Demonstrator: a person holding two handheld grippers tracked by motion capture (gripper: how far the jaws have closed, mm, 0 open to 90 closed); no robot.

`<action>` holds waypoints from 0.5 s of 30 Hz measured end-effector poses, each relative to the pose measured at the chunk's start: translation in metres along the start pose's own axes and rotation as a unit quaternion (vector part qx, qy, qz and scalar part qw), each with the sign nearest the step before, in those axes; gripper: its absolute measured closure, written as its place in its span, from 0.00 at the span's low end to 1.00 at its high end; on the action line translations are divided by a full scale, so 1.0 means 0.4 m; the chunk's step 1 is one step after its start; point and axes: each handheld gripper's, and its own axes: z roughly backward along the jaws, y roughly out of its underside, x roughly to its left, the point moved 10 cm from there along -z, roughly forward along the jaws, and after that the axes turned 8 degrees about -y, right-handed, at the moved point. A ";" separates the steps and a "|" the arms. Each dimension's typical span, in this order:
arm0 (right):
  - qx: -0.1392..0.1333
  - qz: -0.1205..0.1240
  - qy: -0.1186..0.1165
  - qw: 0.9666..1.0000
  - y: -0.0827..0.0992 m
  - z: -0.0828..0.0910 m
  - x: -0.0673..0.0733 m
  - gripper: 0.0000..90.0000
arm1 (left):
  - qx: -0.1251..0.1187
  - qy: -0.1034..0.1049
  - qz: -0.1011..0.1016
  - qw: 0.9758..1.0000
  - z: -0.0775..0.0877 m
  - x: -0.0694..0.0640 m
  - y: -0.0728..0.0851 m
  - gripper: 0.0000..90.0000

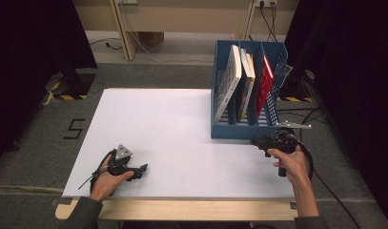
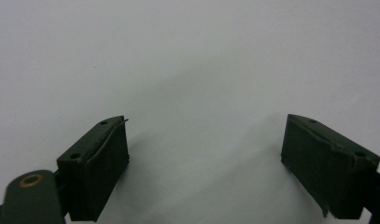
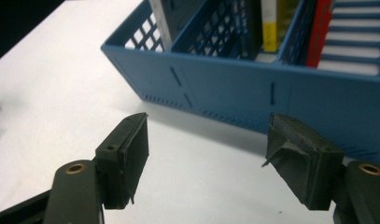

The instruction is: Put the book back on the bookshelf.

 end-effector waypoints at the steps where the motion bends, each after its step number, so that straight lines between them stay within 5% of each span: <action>1: 0.002 0.000 -0.001 1.000 0.004 -0.002 0.002 0.34 | 0.000 0.000 0.000 1.000 0.000 0.000 0.000 0.16; 9: 0.031 0.009 0.000 0.999 0.051 -0.036 0.018 0.32 | 0.000 0.000 0.000 1.000 0.000 0.000 0.000 0.15; 15: 0.025 0.011 -0.015 1.000 0.068 -0.042 0.051 0.28 | 0.000 0.000 0.000 1.000 0.000 0.000 0.000 0.16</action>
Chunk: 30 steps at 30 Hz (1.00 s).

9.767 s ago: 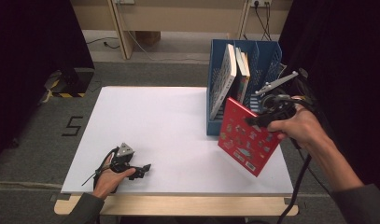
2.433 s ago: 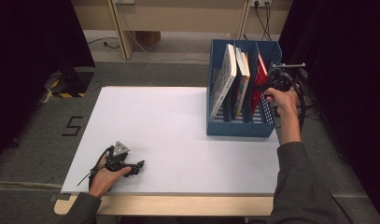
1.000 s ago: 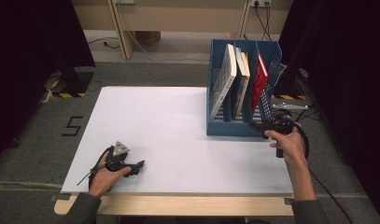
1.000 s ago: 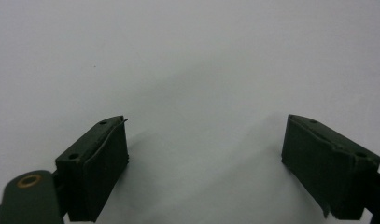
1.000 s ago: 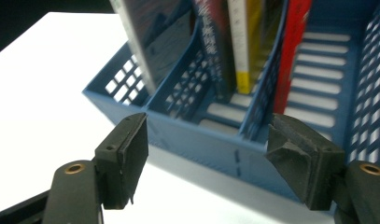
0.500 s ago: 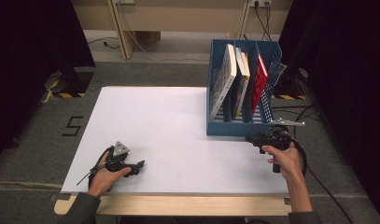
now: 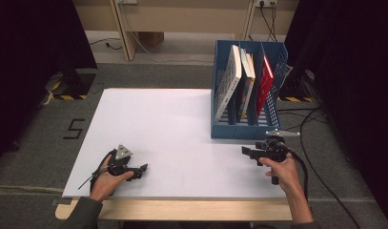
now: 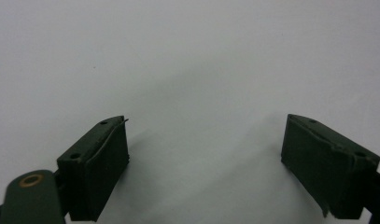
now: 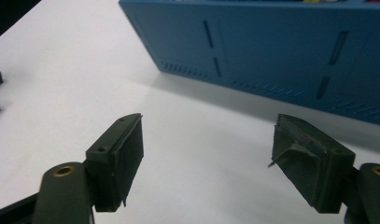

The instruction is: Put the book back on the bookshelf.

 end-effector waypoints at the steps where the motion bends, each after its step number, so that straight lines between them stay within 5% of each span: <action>1: 0.001 0.002 0.001 1.000 0.004 -0.001 0.003 0.27 | 0.000 0.000 0.000 1.000 0.000 0.000 0.000 0.16; 20: 0.048 0.048 0.034 0.997 0.109 -0.032 0.036 0.18 | 0.001 0.000 -0.001 1.000 0.000 0.000 0.001 0.16; 23: 0.065 0.070 0.056 0.994 0.126 -0.034 0.033 0.19 | 0.000 0.000 0.000 1.000 0.000 0.000 0.000 0.16; 27: 0.070 0.069 0.047 0.994 0.148 -0.042 0.046 0.18 | 0.000 0.000 0.001 1.000 0.000 0.000 0.000 0.16; 30: 0.087 0.091 0.069 0.990 0.167 -0.043 0.046 0.18 | 0.000 0.000 0.000 1.000 0.000 0.000 0.000 0.16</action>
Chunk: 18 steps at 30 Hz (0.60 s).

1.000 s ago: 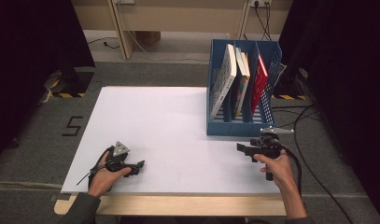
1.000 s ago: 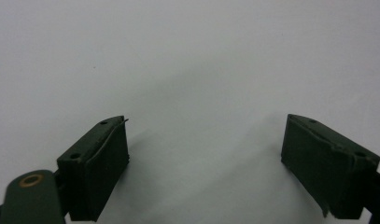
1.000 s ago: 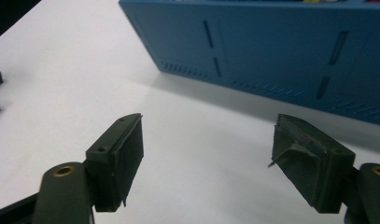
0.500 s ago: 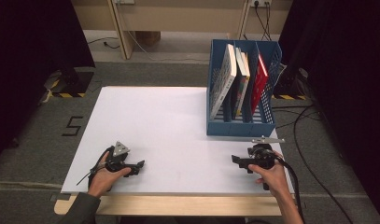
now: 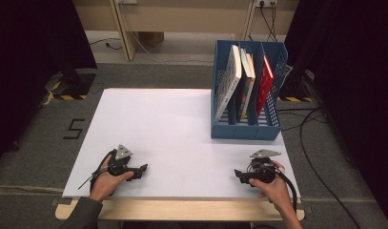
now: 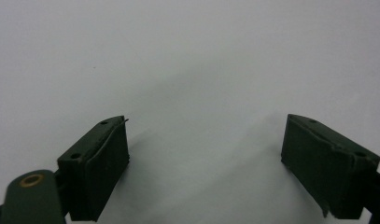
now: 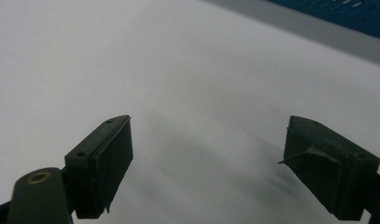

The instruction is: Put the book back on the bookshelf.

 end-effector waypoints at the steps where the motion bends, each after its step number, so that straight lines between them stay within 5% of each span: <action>1: 0.005 0.004 0.002 1.000 0.006 -0.002 0.002 0.18 | 0.000 0.000 0.000 1.000 0.000 0.000 0.000 0.16; 3: 0.021 0.006 -0.005 1.000 0.025 -0.009 0.010 0.17 | 0.000 0.000 0.000 1.000 0.000 0.000 0.000 0.16; 5: 0.021 0.033 0.005 0.999 0.033 -0.011 0.014 0.17 | 0.000 0.000 0.001 1.000 0.000 0.000 0.000 0.16; 18: -0.010 0.025 0.012 1.000 0.041 -0.011 0.016 0.16 | 0.000 0.001 0.002 1.000 0.000 0.000 0.000 0.16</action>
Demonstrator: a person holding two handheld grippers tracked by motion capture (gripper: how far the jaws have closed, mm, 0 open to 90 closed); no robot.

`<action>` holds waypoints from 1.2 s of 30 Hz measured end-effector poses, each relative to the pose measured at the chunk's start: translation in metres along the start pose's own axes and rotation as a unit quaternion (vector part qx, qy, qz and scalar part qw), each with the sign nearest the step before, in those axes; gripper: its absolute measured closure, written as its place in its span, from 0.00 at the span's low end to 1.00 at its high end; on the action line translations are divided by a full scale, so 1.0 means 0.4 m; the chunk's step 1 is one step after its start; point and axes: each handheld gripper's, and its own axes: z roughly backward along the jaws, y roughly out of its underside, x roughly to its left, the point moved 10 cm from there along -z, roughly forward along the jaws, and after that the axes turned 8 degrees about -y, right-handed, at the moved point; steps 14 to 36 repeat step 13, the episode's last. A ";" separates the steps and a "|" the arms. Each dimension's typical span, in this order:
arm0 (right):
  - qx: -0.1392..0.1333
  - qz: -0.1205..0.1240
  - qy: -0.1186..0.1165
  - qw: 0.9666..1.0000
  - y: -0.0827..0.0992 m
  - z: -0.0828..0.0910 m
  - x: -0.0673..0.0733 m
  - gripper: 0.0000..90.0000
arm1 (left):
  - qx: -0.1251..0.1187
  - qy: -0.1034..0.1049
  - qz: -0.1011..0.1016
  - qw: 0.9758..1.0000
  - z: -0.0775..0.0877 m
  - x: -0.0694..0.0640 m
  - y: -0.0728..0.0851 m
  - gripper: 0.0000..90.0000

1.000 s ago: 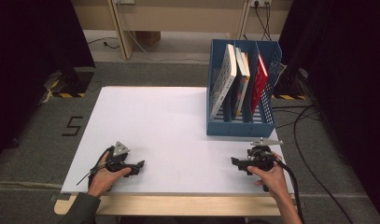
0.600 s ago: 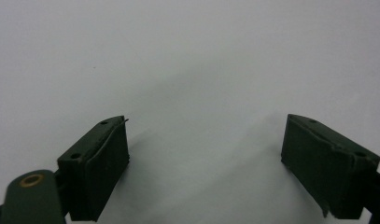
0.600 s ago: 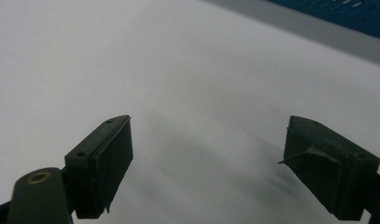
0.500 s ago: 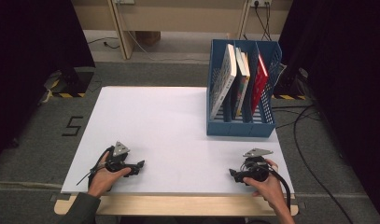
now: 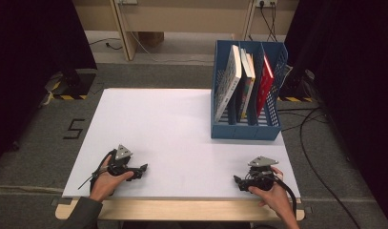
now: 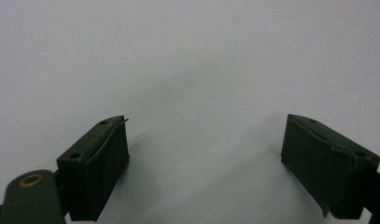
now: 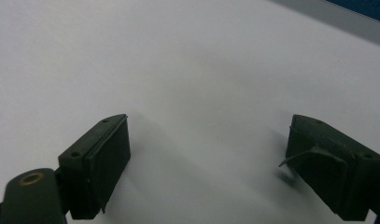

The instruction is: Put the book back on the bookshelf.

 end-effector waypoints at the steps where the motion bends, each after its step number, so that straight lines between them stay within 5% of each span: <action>1: -0.001 0.002 0.000 1.000 0.000 0.000 -0.001 0.16 | 0.000 0.000 0.000 1.000 0.000 0.000 0.000 0.15; 36: -0.005 0.007 -0.002 1.000 0.000 0.000 -0.003 0.16 | 0.000 0.000 0.000 1.000 0.000 0.000 0.000 0.16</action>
